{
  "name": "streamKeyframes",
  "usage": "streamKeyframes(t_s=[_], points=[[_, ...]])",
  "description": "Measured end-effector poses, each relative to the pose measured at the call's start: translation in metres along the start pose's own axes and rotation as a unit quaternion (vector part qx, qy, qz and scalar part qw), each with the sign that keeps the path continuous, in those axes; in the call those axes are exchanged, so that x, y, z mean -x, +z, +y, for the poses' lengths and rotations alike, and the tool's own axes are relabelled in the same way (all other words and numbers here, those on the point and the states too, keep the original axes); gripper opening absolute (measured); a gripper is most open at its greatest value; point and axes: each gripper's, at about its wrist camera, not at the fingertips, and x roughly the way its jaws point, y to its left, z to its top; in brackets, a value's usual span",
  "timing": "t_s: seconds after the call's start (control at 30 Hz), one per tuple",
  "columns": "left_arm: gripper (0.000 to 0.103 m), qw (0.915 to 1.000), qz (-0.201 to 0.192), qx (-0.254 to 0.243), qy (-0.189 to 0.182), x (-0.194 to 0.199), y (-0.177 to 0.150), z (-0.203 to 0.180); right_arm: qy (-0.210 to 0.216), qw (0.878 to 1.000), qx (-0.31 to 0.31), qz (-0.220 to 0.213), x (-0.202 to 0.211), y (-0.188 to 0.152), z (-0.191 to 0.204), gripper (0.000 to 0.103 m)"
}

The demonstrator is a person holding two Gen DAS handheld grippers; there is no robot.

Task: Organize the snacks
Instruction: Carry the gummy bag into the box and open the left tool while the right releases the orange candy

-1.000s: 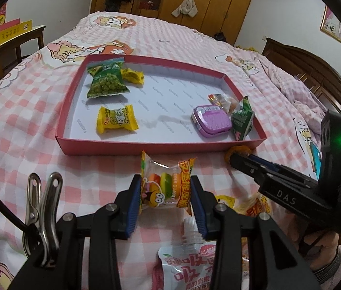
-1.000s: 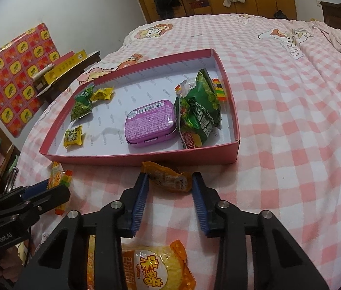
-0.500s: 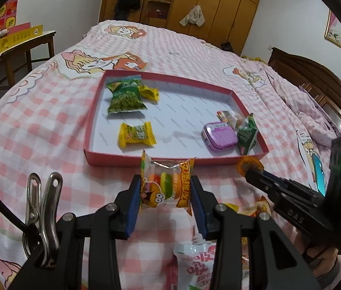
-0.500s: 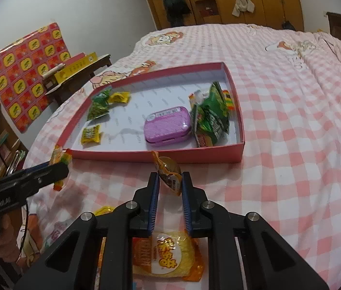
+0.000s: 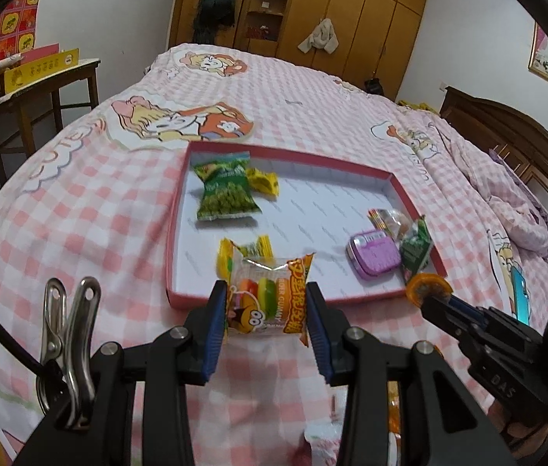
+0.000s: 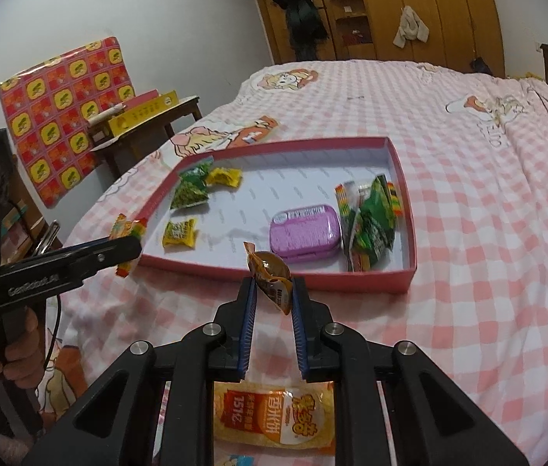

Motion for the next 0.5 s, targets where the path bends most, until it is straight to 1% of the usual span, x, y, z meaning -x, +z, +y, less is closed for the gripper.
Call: streamKeyframes(t_s=[0.2, 0.5], points=[[0.041, 0.9999, -0.008, -0.004, 0.011, -0.01, 0.017, 0.004, -0.003, 1.0, 0.002, -0.004, -0.001, 0.008, -0.002, 0.019], [0.041, 0.9997, 0.0, -0.008, 0.022, -0.04, 0.033, 0.007, -0.015, 1.0, -0.002, 0.001, -0.012, 0.015, -0.013, 0.019]])
